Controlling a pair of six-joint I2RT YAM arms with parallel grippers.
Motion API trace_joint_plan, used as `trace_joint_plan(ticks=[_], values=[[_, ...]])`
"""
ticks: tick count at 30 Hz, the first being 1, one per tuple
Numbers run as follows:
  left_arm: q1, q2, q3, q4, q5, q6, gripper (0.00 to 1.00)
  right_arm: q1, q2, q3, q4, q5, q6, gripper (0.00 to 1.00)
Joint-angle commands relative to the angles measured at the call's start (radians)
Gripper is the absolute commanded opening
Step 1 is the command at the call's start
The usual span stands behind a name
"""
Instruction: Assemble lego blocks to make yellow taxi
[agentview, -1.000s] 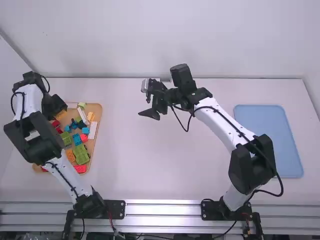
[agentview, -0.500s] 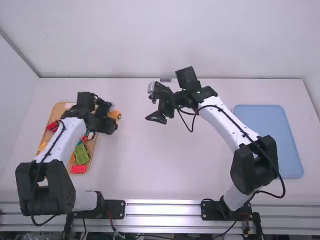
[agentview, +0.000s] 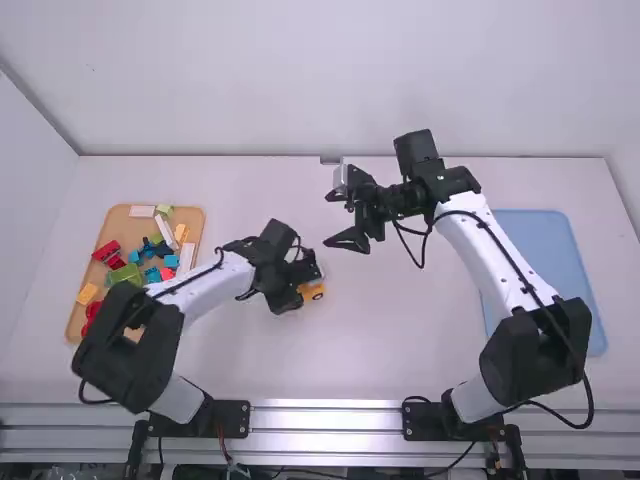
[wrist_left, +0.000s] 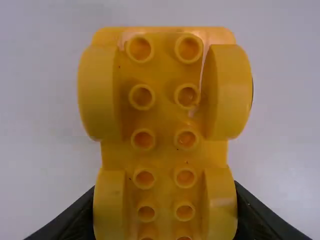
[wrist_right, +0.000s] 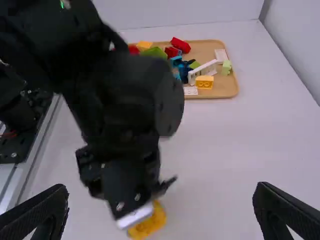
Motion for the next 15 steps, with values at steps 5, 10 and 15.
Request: trace_joint_plan(ticks=[5,10,15], values=[[-0.049,0.097,0.069,0.011,-0.010,0.203,0.15,-0.081,-0.108,-0.220,0.264,-0.061,0.140,0.98],[-0.049,0.137,0.086,0.031,-0.010,0.307,0.27,-0.080,-0.167,-0.368,0.542,-0.003,0.338,0.98],[-0.043,0.153,0.078,0.027,0.013,0.394,0.36,-0.061,-0.182,-0.427,0.656,0.049,0.409,0.98]])
